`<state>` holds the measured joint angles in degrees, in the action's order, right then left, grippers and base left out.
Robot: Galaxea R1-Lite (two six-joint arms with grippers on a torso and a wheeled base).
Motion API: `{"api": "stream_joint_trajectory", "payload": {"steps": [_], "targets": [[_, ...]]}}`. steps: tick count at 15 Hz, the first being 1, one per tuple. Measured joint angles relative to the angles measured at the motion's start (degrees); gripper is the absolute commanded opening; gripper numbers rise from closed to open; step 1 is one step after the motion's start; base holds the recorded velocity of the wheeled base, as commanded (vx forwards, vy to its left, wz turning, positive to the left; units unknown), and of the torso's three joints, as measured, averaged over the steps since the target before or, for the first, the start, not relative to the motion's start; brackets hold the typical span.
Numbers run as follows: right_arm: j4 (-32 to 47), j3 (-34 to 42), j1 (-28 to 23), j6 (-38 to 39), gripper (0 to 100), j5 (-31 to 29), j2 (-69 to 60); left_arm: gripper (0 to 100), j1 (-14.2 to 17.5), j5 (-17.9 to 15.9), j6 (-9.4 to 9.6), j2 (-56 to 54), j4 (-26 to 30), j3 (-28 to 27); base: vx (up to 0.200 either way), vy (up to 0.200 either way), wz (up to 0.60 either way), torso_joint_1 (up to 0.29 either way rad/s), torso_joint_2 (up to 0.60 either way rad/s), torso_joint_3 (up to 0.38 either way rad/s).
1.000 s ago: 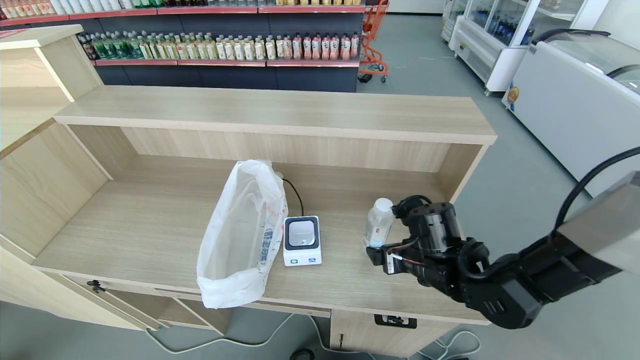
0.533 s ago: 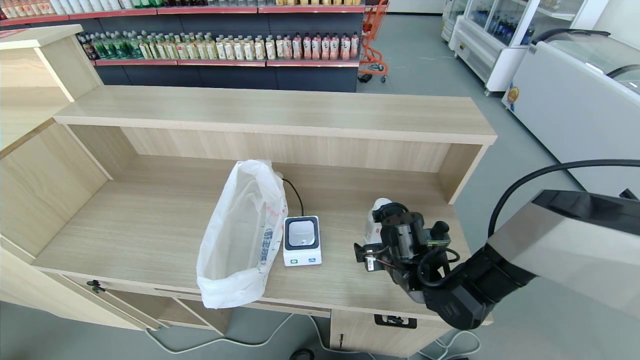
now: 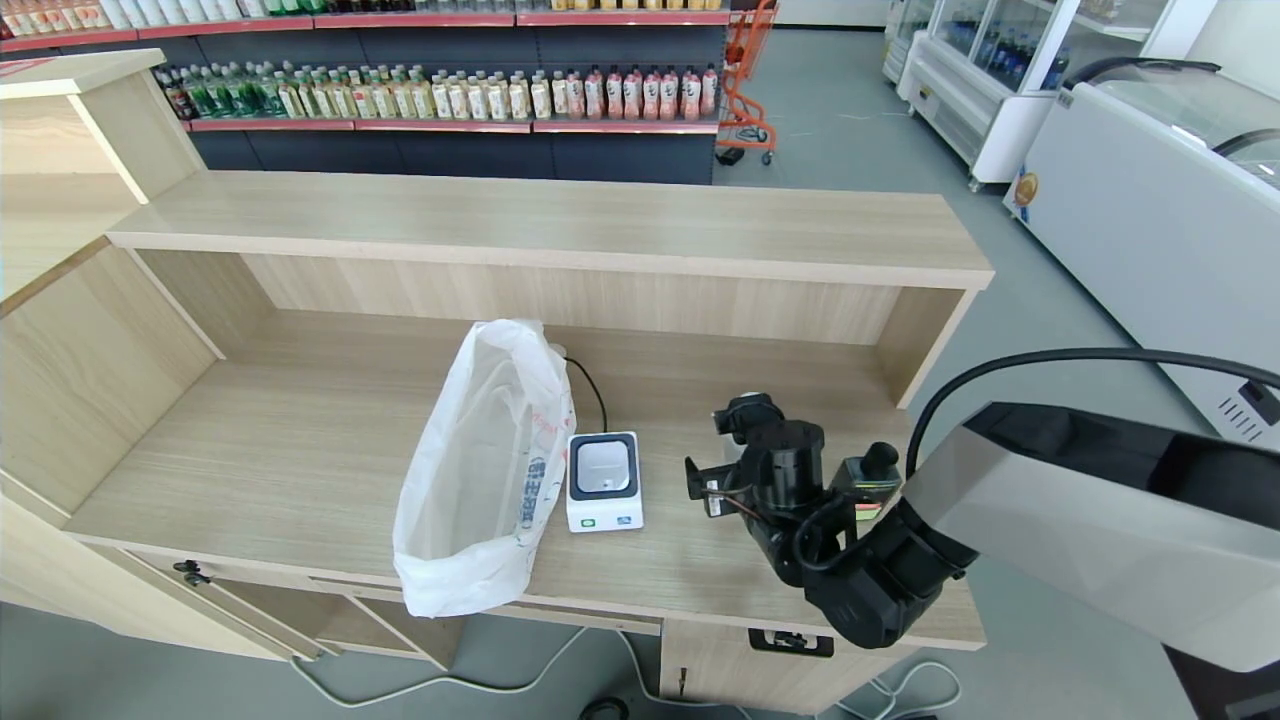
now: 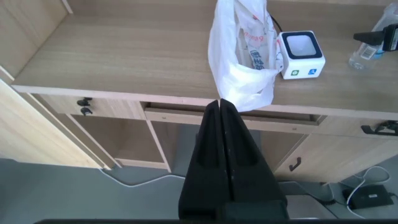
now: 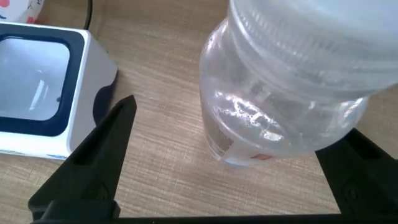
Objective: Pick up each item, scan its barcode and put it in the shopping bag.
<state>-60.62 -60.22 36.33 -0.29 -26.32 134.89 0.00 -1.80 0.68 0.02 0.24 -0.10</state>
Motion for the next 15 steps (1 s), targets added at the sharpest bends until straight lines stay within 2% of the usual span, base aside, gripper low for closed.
{"api": "stream_joint_trajectory", "payload": {"steps": [4, 15], "targets": [[-0.17, -2.89, -0.02, -1.18, 100, 0.05, 1.83, 0, 0.00, -0.02, 0.02, 0.00, 0.00, 0.00, 0.000, 0.000, 0.00, 0.000, 0.00, 0.000], [-1.10, -4.50, -2.57, -1.10, 100, 0.32, 2.77, 0, 0.00, 0.00, 0.00, 0.00, 0.00, 0.00, 0.000, 0.000, 0.00, 0.000, 0.00, 0.000]]}}
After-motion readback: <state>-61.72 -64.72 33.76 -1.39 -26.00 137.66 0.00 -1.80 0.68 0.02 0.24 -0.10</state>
